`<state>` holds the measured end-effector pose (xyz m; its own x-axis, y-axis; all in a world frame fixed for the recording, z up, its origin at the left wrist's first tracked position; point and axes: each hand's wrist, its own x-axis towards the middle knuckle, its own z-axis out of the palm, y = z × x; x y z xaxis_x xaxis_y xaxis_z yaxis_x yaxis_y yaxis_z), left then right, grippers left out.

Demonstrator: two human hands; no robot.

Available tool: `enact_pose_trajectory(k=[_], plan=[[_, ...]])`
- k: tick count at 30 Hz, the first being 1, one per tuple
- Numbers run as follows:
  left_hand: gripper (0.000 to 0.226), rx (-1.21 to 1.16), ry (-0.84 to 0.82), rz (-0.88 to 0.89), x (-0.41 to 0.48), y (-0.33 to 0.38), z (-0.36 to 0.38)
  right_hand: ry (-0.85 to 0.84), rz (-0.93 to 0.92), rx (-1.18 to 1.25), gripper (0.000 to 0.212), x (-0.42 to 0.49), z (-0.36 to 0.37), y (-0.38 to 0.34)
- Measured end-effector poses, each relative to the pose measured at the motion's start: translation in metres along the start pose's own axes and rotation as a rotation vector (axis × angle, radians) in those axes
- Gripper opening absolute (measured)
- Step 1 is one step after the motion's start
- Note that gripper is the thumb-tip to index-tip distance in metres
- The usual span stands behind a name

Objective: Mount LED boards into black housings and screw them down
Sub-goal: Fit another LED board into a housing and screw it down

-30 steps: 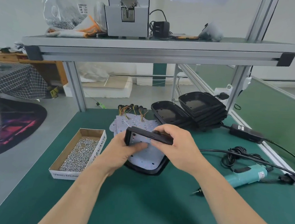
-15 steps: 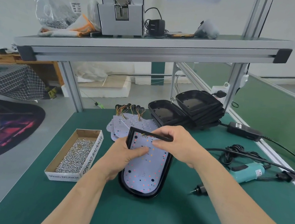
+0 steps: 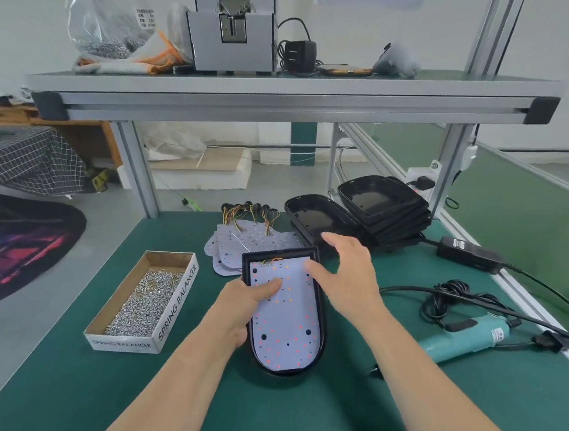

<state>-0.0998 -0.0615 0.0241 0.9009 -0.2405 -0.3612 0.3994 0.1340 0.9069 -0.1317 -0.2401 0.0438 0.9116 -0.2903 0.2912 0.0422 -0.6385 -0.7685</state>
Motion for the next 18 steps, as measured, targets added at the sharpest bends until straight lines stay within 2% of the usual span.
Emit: enact_pose_trajectory(k=[2,6,9,11,13,15,17,18], plan=[[0.017,-0.008,0.047,-0.048,0.005,-0.002,-0.004,0.102,-0.006,-0.080,0.040,-0.016,0.009,0.006],[0.019,-0.004,0.086,-0.142,0.011,-0.009,-0.007,-0.157,0.184,-0.279,0.034,-0.041,0.038,0.011],[0.020,0.058,0.108,-0.162,0.015,-0.014,-0.006,-0.180,0.327,-0.167,0.030,-0.049,0.050,0.014],[0.020,0.268,0.134,-0.128,0.016,-0.011,-0.004,-0.151,0.372,-0.077,0.029,-0.051,0.051,0.017],[0.033,0.714,0.228,-0.019,0.016,0.001,-0.010,-0.119,0.386,-0.048,0.028,-0.052,0.050,0.019],[0.035,1.043,0.473,0.215,0.014,0.020,-0.029,-0.100,0.382,-0.037,0.028,-0.052,0.050,0.021],[0.021,1.048,0.696,0.405,0.016,0.042,-0.066,-0.092,0.375,-0.023,0.027,-0.053,0.051,0.021],[0.019,1.045,0.766,0.435,0.019,0.050,-0.087,-0.088,0.375,-0.008,0.026,-0.053,0.051,0.022]])
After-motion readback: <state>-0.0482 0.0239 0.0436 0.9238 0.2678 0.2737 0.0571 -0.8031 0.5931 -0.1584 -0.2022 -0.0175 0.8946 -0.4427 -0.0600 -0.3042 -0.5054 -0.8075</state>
